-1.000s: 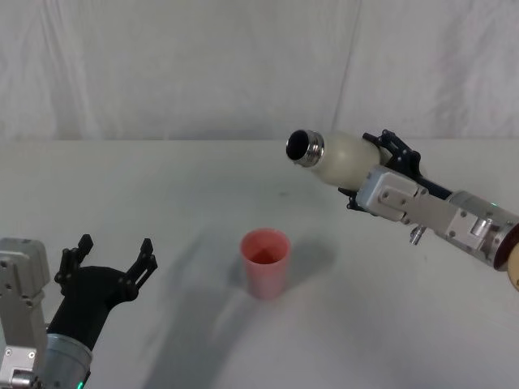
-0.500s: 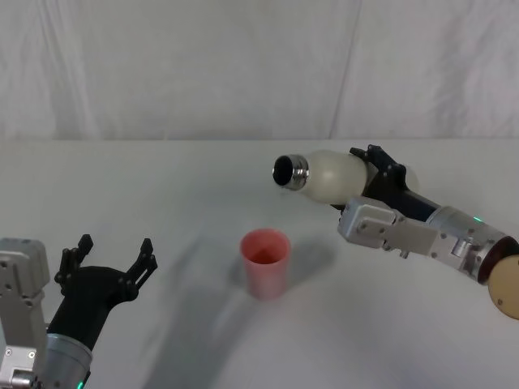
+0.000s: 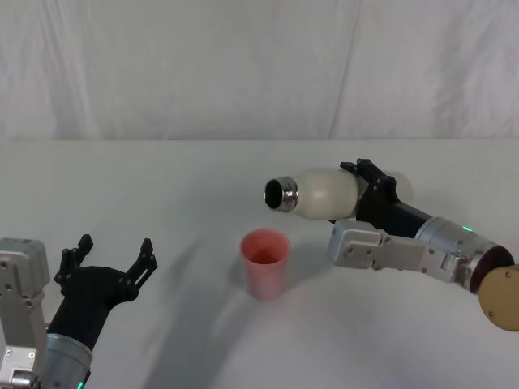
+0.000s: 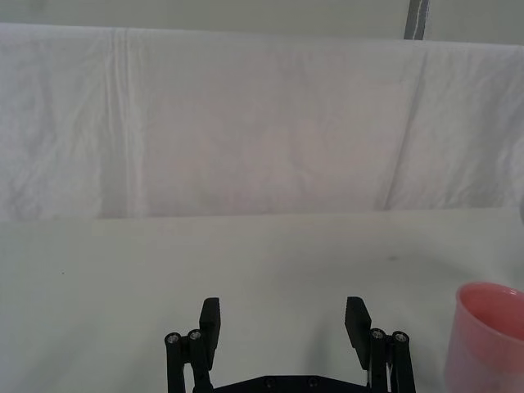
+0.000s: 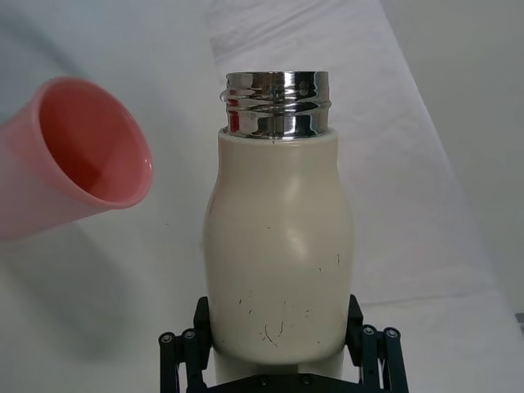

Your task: Grasp the thermos with one hand and pour water into the cup lid.

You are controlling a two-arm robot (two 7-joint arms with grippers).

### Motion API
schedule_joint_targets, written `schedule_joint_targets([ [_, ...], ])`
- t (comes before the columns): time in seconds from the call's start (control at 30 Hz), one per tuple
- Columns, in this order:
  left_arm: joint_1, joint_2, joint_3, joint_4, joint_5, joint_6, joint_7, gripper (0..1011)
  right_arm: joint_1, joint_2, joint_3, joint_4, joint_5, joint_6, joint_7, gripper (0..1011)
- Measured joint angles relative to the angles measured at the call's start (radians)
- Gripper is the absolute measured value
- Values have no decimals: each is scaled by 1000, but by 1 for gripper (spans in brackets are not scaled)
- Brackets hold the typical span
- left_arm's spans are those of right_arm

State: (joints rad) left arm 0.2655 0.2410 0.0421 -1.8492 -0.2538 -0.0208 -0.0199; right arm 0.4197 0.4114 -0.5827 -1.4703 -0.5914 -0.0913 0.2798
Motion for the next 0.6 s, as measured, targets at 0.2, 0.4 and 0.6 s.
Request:
schedule_joint_targets([
  [0.2,0,0,0,0,0,0,0,1001,-4,3,-8,4,-19,-14,-15,951],
  [0.4,0,0,0,0,0,0,0,1001,-8,0,-16,25,-30,-20,-23,950],
  [0.6,0,0,0,0,0,0,0,1001,-9,-4,-23,41,-46,-16,-29,951],
])
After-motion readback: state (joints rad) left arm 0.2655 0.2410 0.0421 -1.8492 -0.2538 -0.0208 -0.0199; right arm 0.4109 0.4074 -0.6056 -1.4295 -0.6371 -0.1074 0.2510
